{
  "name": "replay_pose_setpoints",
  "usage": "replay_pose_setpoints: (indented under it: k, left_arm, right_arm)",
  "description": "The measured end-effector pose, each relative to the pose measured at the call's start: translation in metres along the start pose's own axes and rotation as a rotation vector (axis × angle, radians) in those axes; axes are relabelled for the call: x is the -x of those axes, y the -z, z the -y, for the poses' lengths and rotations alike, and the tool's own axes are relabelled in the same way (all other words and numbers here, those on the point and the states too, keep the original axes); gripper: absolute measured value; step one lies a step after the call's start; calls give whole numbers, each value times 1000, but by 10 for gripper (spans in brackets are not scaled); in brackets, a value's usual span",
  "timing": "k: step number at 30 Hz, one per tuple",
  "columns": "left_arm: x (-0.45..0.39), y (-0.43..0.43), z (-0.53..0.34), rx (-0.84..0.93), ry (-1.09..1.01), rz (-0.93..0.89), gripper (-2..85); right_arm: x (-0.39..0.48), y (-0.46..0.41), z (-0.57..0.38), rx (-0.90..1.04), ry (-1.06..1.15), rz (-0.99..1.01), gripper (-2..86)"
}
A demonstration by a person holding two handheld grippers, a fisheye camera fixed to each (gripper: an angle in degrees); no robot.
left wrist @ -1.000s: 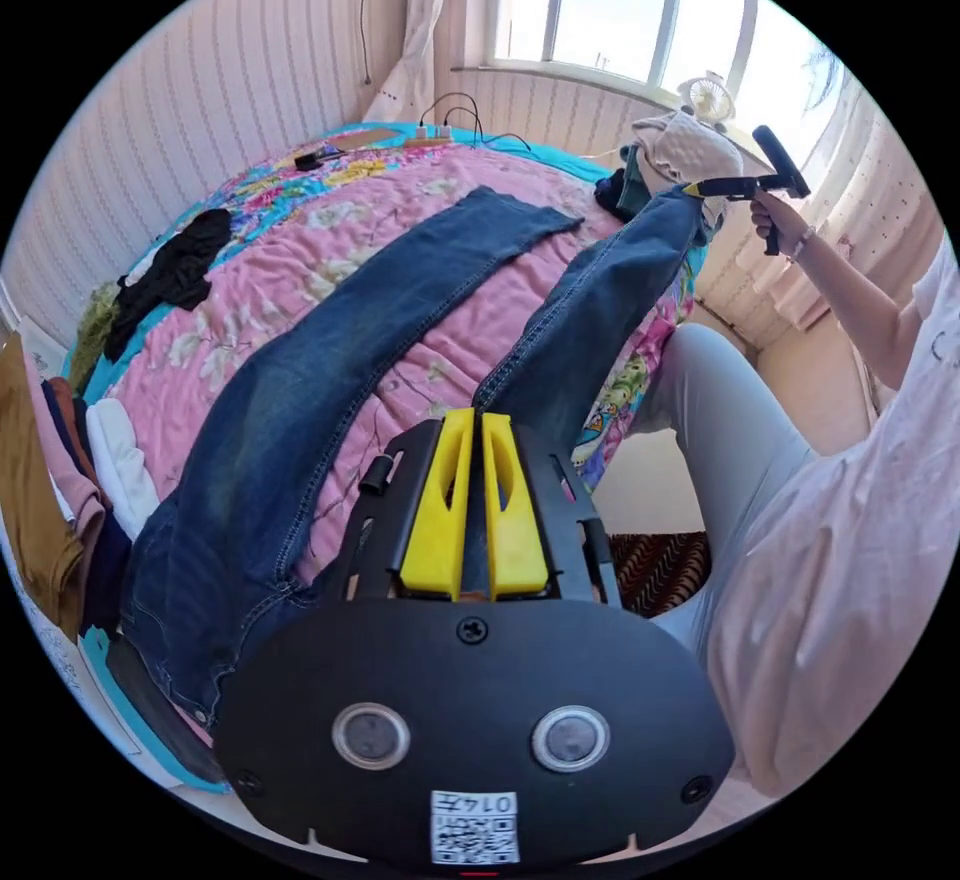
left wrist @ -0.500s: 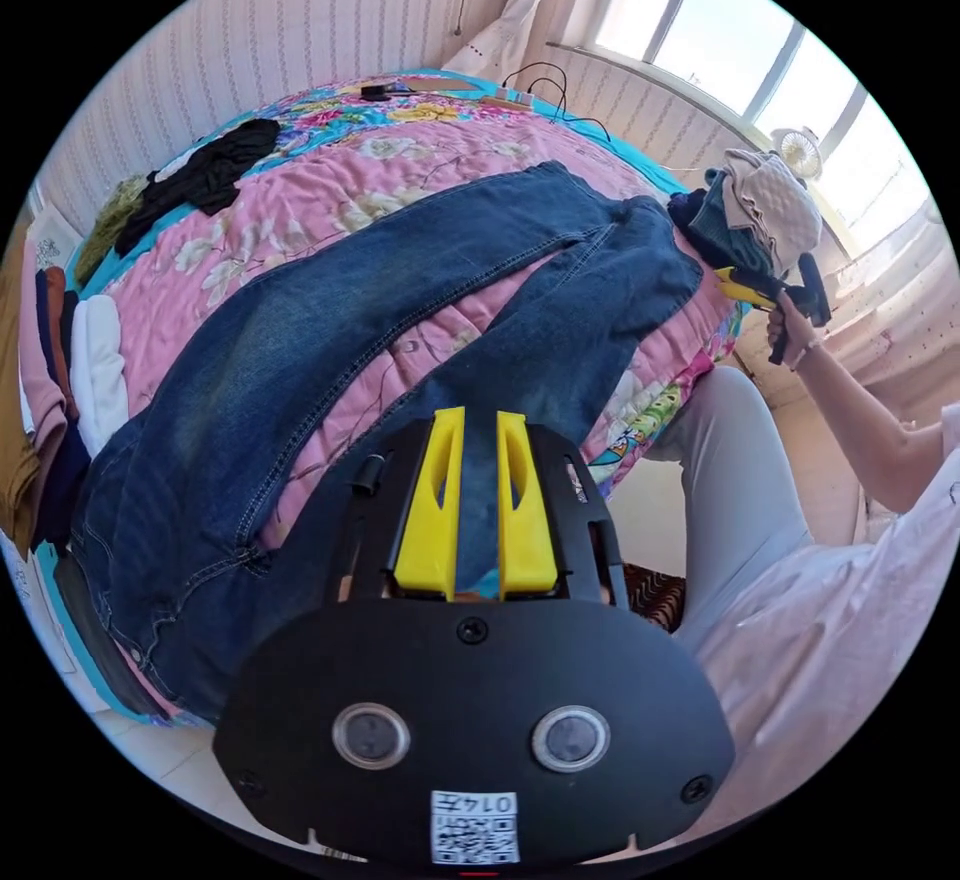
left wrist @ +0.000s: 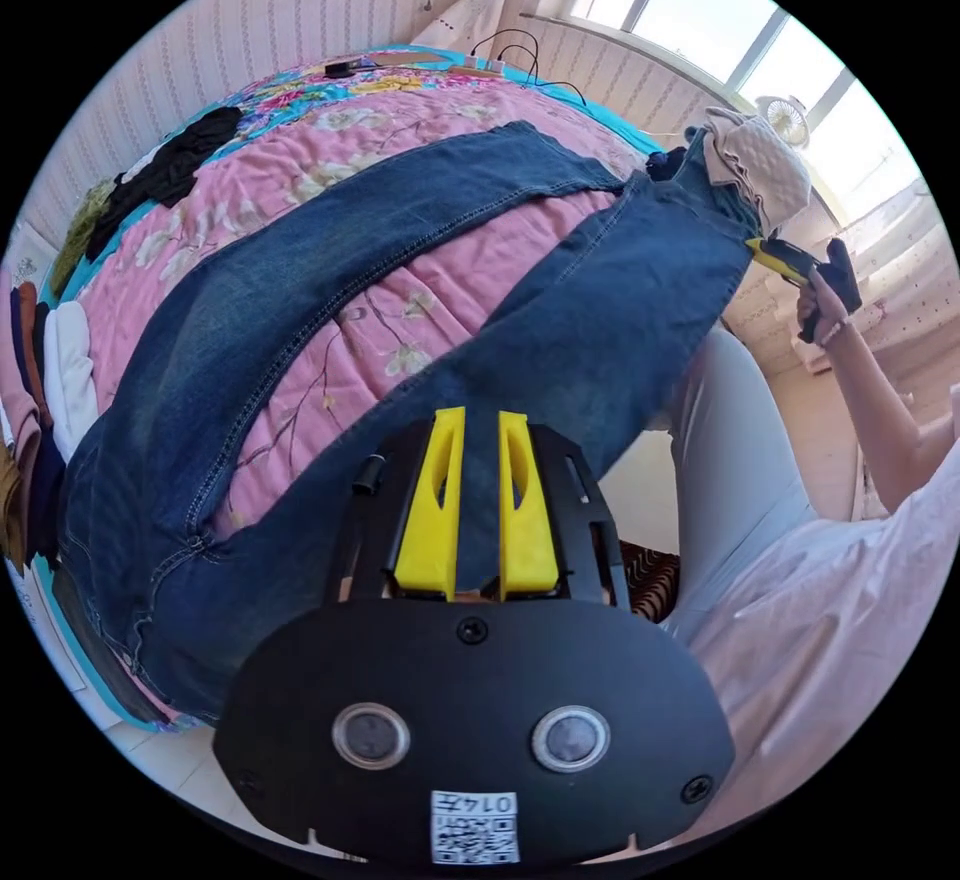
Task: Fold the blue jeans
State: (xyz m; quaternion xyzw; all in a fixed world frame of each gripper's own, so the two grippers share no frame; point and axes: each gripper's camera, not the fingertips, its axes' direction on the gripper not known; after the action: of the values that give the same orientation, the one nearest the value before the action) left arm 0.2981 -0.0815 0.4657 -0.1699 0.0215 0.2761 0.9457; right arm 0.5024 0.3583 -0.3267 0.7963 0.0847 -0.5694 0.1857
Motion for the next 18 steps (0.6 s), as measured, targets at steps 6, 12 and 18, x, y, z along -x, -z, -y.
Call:
replay_pose_setpoints:
  k: [6,12,18]
  left_arm:
    - [13,-10,-1,60,-60,112,67]
    - [23,-41,-7,168,-105,132,62]
    - [32,-45,-29,153,-119,86,-5]
  right_arm:
    - [-15,-26,1,186,-9,-322,39]
    - [64,-72,32,138,380,-447,75]
    - [61,-161,78,321,359,-371,103]
